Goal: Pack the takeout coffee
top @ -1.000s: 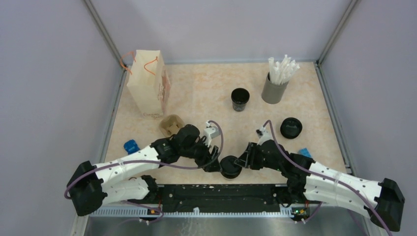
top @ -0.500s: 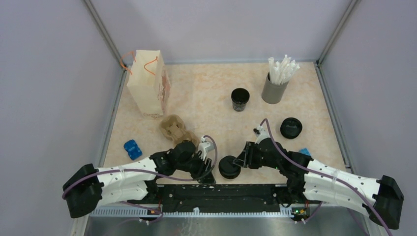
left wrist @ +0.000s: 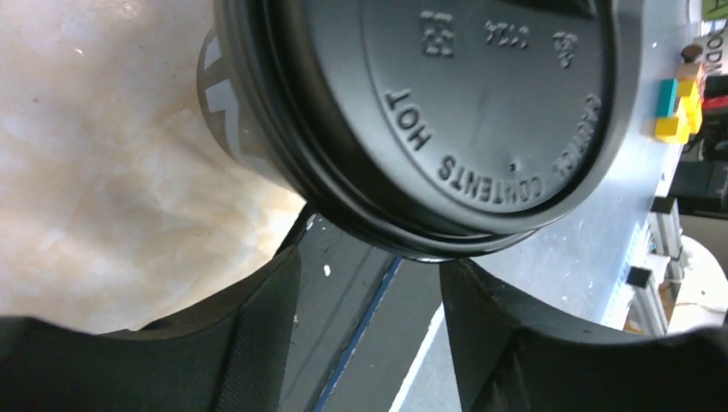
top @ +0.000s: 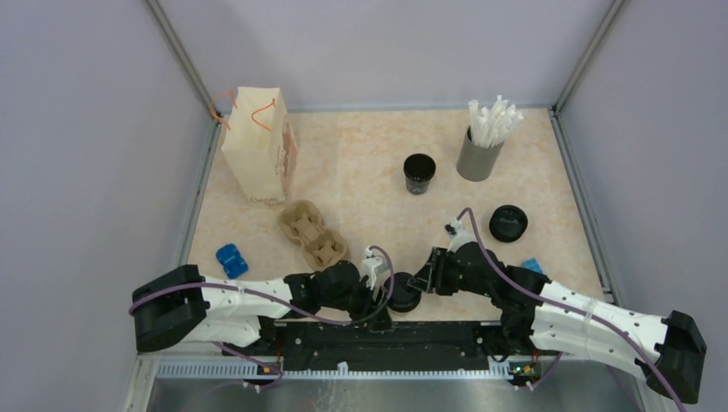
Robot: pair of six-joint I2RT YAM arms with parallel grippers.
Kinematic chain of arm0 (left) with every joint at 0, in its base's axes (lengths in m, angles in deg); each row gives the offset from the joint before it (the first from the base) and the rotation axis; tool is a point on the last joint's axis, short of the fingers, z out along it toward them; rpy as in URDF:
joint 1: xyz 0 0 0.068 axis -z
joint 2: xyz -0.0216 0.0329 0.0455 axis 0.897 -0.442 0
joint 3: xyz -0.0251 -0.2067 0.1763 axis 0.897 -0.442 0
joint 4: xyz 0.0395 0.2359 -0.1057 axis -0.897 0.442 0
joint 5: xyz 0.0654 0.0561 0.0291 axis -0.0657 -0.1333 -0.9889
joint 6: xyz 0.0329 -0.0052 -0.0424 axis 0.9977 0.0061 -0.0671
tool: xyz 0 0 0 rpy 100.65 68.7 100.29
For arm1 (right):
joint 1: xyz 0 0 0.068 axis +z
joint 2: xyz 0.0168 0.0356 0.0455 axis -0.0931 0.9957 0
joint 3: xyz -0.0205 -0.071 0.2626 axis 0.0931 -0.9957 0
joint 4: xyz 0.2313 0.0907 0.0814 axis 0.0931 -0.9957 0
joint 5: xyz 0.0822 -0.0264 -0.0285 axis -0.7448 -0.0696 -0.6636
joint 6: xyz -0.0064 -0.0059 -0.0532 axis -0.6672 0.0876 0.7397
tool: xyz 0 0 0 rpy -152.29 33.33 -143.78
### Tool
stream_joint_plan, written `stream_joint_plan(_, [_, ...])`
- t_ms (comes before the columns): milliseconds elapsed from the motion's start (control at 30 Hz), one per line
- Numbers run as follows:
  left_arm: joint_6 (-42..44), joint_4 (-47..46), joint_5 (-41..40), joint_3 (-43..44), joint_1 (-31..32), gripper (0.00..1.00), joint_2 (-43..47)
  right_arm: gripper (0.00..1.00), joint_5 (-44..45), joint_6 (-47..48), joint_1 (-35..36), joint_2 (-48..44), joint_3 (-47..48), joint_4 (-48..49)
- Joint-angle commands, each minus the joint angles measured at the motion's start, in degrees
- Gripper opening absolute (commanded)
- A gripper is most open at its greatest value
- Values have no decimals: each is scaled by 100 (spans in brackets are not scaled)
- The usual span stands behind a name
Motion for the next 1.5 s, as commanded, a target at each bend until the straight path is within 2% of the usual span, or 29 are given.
stream_joint_plan(0, [-390,-611,-837,113,247,69,37,39,36,-21,64,-133,14,59])
stream_joint_plan(133, [-598,-745,-1309,-22,300,69,145,39,55,-44,67,-263,-35,47])
stream_joint_plan(400, [-555,-690,-2090,-8,302,61,242,39,81,28,63,-531,-28,-191])
stream_joint_plan(600, [-507,-675,-2059,63,302,59,76,39,103,16,65,-540,-113,-128])
stream_joint_plan(700, [-530,-577,-1993,-13,302,65,278,39,158,11,65,-470,-57,-135])
stream_joint_plan(900, [-585,3,-1966,-151,302,73,1085,40,406,17,61,-575,143,-404])
stream_joint_plan(1000, [-571,274,-1752,-213,302,78,1534,44,440,40,64,-719,241,-552])
stream_joint_plan(1133, [-381,845,-1875,-44,302,84,1942,49,498,73,67,-843,392,-684])
stream_joint_plan(1300, [-30,1638,-2705,396,294,84,2148,49,537,272,62,-716,631,-654])
stream_joint_plan(1467, [311,2370,-3293,1123,270,80,2041,43,452,442,61,-511,920,-540])
